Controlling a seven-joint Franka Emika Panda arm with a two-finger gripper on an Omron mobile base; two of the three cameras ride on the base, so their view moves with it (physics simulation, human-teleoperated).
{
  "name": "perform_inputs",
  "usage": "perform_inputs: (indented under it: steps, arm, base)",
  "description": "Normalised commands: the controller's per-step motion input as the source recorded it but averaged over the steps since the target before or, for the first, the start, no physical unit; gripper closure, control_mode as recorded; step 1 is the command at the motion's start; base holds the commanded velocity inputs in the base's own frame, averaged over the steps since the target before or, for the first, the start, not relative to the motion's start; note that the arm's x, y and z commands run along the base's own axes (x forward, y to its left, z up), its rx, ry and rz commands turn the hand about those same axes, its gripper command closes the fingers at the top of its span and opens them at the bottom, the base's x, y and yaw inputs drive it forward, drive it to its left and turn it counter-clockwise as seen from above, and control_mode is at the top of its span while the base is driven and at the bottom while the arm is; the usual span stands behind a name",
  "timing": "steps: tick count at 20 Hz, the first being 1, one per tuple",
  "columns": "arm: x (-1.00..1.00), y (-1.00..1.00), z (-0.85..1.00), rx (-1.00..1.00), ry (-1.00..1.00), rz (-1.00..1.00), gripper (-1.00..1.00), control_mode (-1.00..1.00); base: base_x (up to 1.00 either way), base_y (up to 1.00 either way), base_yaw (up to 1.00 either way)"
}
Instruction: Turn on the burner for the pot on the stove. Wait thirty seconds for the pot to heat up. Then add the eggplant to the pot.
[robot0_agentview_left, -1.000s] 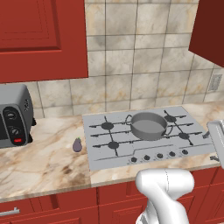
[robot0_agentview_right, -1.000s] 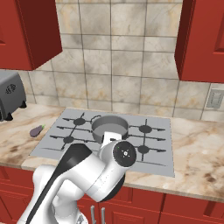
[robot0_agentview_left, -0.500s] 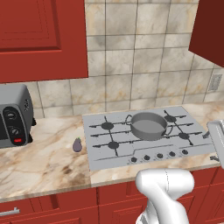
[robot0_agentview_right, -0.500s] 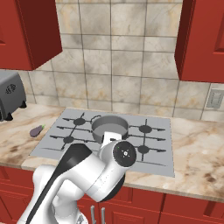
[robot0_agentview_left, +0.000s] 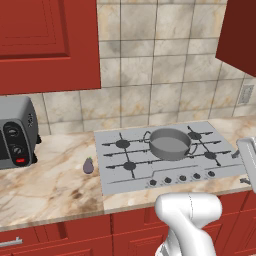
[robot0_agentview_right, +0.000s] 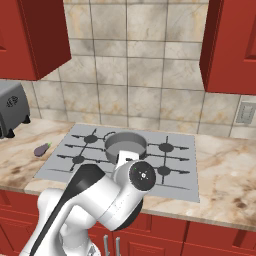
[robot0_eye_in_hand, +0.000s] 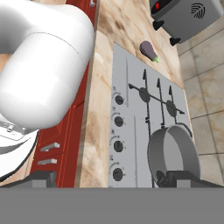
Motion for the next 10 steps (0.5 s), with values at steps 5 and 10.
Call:
perform_inputs:
  steps: [5,10]
  arm:
    - [0.0,0.0,0.0,0.0,0.0,0.0,-1.0,-1.0]
    - [0.0,0.0,0.0,0.0,0.0,0.0,-1.0,-1.0]
  base:
    - [0.0,0.0,0.0]
    - [0.0,0.0,0.0]
